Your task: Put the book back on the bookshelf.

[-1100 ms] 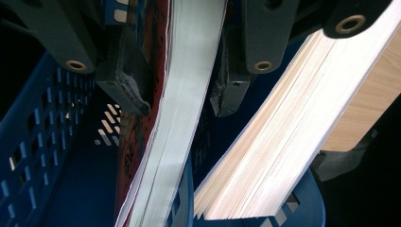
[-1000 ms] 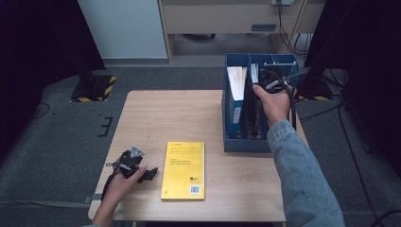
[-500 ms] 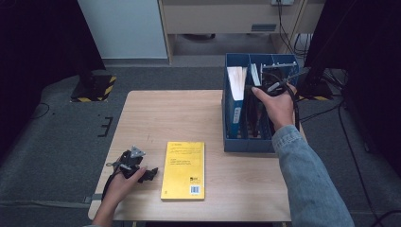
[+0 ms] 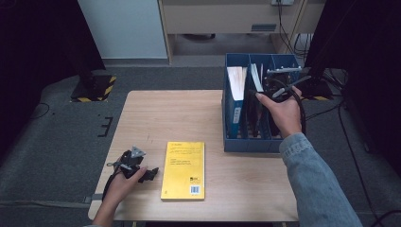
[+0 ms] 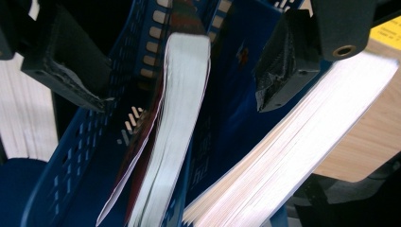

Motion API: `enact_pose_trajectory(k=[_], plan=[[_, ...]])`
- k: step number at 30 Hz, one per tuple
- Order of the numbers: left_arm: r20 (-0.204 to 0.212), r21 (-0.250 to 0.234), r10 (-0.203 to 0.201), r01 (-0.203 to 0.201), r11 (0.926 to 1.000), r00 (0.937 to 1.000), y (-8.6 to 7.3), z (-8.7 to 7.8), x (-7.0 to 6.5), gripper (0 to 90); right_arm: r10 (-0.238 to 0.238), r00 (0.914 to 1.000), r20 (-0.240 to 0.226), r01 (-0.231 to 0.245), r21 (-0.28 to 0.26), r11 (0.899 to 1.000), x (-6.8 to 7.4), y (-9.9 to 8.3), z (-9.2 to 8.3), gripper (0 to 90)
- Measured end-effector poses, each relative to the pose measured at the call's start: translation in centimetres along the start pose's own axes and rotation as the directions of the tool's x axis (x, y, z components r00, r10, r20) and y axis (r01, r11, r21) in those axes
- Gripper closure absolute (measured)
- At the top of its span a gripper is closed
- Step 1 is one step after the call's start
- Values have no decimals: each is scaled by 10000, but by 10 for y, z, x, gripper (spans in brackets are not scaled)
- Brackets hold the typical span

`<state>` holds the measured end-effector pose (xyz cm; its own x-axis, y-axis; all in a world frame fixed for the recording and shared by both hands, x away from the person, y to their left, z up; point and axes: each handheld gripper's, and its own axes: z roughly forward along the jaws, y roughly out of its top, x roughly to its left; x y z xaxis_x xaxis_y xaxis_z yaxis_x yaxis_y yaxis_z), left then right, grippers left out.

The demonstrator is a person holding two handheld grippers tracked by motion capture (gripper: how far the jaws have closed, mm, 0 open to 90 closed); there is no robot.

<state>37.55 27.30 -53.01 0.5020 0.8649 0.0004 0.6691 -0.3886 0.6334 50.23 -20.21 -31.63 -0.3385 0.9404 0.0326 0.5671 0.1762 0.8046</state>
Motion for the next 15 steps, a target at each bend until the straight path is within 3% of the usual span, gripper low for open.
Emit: enact_pose_trajectory(k=[3,7,13,15], plan=[[5,-1,8,-8,10000,10000,0,0,0,0,-36,9999,-118,36,-20,10000,1,-4,-3,195],[27,-1,-7,7,10000,10000,0,0,-1,0,276,9991,-325,-277,-29,9996,0,-8,-4,184],[43,29,47,-47,10000,10000,0,0,0,0,299,9982,-527,-306,-139,9994,0,-17,-9,182],[39,34,54,-54,10000,10000,0,0,-1,0,151,9987,-479,-171,-406,9990,0,-22,-15,180]])
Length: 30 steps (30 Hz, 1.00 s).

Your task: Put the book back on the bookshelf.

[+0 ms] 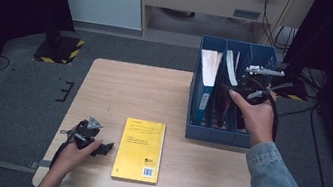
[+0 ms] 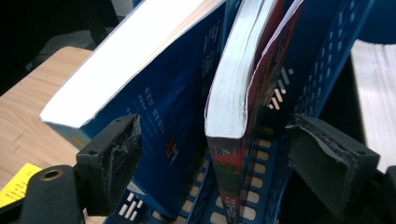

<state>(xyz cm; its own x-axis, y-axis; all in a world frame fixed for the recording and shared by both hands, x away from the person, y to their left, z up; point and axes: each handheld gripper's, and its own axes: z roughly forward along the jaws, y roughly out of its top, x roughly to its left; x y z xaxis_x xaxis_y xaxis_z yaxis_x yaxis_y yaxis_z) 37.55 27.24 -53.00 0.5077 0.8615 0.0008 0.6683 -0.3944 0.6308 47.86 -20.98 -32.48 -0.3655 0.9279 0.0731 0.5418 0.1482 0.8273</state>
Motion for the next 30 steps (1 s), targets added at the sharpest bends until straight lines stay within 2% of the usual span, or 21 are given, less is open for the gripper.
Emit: enact_pose_trajectory(k=[8,13,16,21,25,29,30], plan=[[-2,-7,-8,8,10000,10000,0,0,0,0,39,9997,-255,-46,-255,9997,4,-10,-11,148],[5,-36,-15,15,10000,10000,0,0,-1,0,-212,9985,-498,195,-342,9992,11,-20,-19,144],[13,-38,-13,13,10000,10000,0,0,-2,0,-210,9982,-561,191,-331,9993,14,-27,-21,145],[28,-78,29,-28,10000,10000,0,1,-2,0,-202,9967,-790,183,-238,9995,21,-42,-20,145],[190,-166,218,-215,9996,9996,2,3,-3,0,-385,9947,-956,356,-322,9988,26,-54,-16,152],[119,-155,251,-249,9996,9996,0,2,-4,0,-690,9908,-1166,681,-115,9976,30,-62,-15,149],[99,-175,191,-189,9997,9998,0,2,-5,0,-559,9880,-1439,565,-2,9984,32,-64,-18,154]])
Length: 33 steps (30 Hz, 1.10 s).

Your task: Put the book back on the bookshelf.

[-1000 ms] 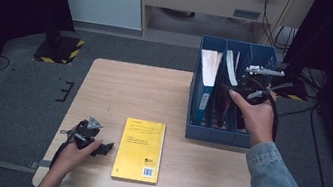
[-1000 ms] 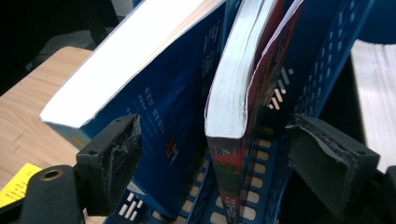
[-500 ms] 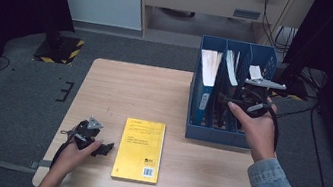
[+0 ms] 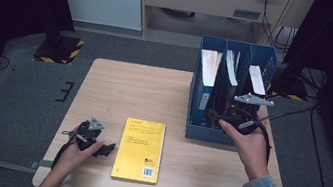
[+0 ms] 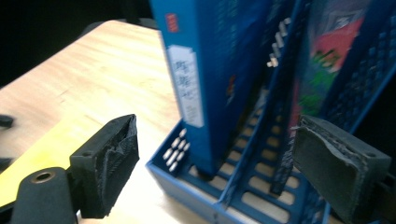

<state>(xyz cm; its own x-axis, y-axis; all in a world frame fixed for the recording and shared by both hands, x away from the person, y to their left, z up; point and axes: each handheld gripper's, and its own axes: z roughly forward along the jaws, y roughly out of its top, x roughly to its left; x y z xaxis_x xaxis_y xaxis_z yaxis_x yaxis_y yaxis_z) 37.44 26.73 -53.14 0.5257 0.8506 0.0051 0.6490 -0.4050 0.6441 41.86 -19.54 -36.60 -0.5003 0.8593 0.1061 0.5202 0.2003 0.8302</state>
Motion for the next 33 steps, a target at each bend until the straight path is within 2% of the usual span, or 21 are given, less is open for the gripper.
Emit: enact_pose_trajectory(k=[3,9,13,16,21,24,28,33], plan=[[-54,47,-36,36,10000,10000,2,1,-2,0,-39,9999,-101,39,-77,10000,2,-4,-3,163],[-122,-223,-222,219,9995,9997,0,2,-6,0,-213,9984,-515,205,-162,9997,13,-18,-4,185],[-229,-270,-323,317,9991,9992,1,3,-6,0,-627,9953,-743,628,-2,9980,22,-31,2,193],[-253,-368,-403,393,9985,9989,0,4,-7,0,-583,9933,-997,582,-39,9983,27,-40,5,191],[-249,-389,-397,388,9985,9989,0,3,-7,0,-860,9876,-1312,871,23,9962,44,-54,8,187],[-205,-356,-276,269,9990,9994,-1,3,-6,0,-954,9867,-1317,971,59,9953,52,-61,9,189],[-168,-427,-258,250,9988,9995,-2,3,-6,0,-806,9849,-1534,817,9,9967,62,-71,11,190],[-130,-427,-235,229,9988,9996,-2,3,-6,0,-889,9760,-1988,957,251,9951,78,-82,18,187]])
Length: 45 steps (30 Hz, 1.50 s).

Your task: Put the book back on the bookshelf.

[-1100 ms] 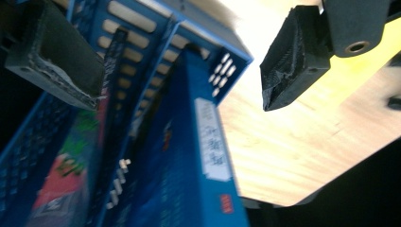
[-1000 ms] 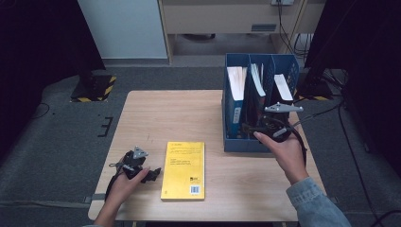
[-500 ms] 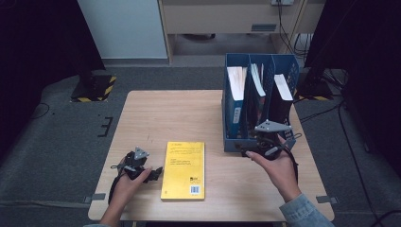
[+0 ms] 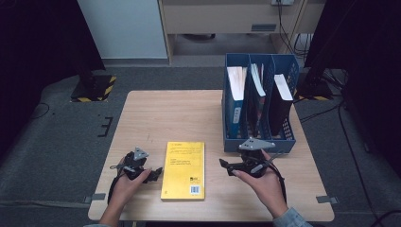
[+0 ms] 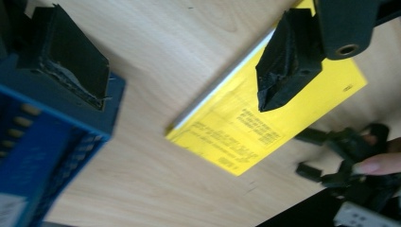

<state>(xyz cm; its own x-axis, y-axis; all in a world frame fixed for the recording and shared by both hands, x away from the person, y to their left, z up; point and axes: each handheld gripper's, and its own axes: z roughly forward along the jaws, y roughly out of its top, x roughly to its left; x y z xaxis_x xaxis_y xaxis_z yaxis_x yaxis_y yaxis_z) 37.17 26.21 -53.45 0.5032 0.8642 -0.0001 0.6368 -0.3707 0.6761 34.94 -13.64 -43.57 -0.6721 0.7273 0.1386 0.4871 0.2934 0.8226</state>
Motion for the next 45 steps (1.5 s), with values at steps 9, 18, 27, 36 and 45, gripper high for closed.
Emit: enact_pose_trajectory(k=[9,18,27,36,45], plan=[[72,117,74,-74,9999,9999,2,0,0,0,-59,9971,-762,117,761,9970,19,-21,35,212],[85,-44,-100,100,9999,9999,3,-7,2,54,-102,9972,-743,212,1489,9886,24,-34,64,312],[470,-623,-563,592,9963,9973,4,-24,-1,109,-370,9952,-909,533,1839,9815,33,-40,75,320],[1256,-604,-608,688,9958,9902,4,-30,-21,116,-255,9935,-1113,487,2105,9764,36,-45,83,284],[1891,-192,-281,323,9993,9815,6,-22,-36,127,-474,9906,-1281,765,2324,9696,45,-49,93,245]])
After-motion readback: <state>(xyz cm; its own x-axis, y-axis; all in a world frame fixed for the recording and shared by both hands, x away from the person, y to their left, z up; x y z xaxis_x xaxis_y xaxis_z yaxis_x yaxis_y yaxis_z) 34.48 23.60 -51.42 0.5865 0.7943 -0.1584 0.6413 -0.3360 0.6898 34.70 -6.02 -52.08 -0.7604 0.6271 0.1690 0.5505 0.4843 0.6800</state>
